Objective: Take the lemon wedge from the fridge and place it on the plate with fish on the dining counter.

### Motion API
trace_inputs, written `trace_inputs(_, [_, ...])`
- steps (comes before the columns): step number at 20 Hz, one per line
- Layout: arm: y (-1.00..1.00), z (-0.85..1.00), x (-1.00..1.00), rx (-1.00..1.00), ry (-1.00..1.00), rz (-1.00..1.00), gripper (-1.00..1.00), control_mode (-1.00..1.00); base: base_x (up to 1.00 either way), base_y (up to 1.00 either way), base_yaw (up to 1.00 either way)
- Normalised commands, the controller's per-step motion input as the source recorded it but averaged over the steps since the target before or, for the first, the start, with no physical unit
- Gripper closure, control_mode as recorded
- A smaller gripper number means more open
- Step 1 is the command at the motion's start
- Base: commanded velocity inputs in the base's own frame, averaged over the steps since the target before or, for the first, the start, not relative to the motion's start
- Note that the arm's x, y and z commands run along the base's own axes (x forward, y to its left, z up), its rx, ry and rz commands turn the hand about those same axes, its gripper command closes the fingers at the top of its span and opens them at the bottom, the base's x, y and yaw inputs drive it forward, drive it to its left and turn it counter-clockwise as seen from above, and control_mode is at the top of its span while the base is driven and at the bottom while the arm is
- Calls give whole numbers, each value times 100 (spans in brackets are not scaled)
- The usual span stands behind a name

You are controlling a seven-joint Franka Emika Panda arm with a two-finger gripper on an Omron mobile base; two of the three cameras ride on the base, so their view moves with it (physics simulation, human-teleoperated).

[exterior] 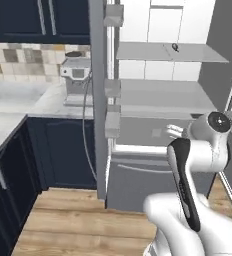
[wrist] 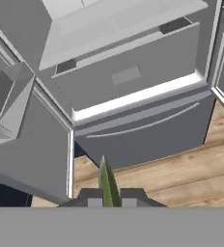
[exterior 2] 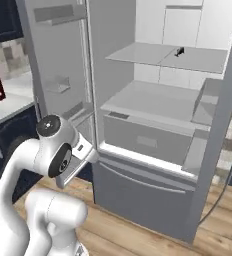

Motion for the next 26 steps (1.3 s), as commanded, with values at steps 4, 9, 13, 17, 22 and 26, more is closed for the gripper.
trace_inputs(4, [0, 0, 0, 0, 0, 0, 100, 100, -90, -1, 72])
trace_inputs(9, [0, 0, 0, 0, 0, 0, 100, 100, -36, -1, 88])
trace_inputs(13, [0, 0, 0, 0, 0, 0, 100, 100, -10, 0, 95])
trace_inputs(17, [0, 0, 0, 0, 0, 0, 100, 100, -8, 0, 95])
trace_inputs(22, [0, 0, 0, 0, 0, 0, 100, 100, -6, 0, 95])
trace_inputs(26, [0, 0, 0, 0, 0, 0, 100, 100, -2, 0, 93])
